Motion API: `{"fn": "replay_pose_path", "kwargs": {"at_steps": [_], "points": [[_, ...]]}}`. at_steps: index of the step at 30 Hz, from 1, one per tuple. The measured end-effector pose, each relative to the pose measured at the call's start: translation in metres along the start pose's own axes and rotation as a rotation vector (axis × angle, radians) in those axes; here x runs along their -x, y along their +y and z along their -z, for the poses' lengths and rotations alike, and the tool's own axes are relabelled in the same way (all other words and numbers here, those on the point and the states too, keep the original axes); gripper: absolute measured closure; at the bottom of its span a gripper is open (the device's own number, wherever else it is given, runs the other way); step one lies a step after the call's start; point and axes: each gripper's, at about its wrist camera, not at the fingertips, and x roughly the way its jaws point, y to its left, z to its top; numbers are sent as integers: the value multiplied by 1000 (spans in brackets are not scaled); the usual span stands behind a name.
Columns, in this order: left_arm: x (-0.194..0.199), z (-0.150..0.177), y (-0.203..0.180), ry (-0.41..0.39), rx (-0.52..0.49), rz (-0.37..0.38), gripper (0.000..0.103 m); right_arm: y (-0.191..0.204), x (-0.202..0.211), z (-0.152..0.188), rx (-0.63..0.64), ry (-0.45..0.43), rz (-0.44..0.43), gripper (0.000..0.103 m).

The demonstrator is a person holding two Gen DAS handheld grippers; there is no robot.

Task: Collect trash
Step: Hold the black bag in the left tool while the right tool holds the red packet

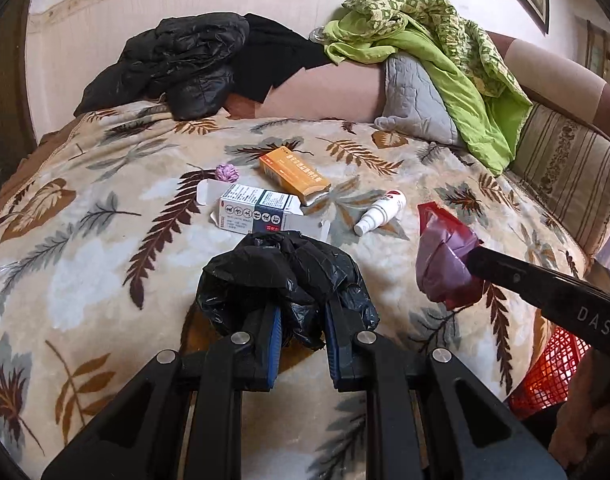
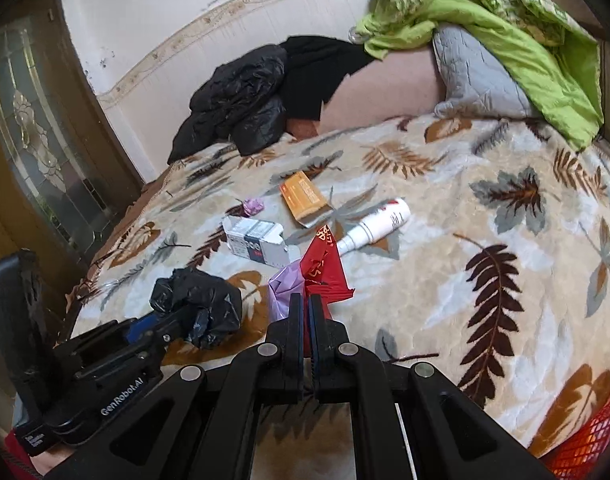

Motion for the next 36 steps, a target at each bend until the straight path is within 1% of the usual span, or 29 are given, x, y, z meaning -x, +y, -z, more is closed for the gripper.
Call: {"fn": "replay_pose_path", "kwargs": {"at_steps": [5,15,25,36], "points": [[-5,-3,0,0,2,9,85,-7,-10,-3,-37,14,-17,100],[-13,-8,-5,-6,-10,12,85,-4,-14,-5,-31,12,-20,100],[-10,-9,-3,-13,-14,16,85,-7,-12,-5,-32,12,-16,100],[-7,-11,-3,-47,-43,-17,85,-8,-2,-1,-33,-2,-3,100]]}}
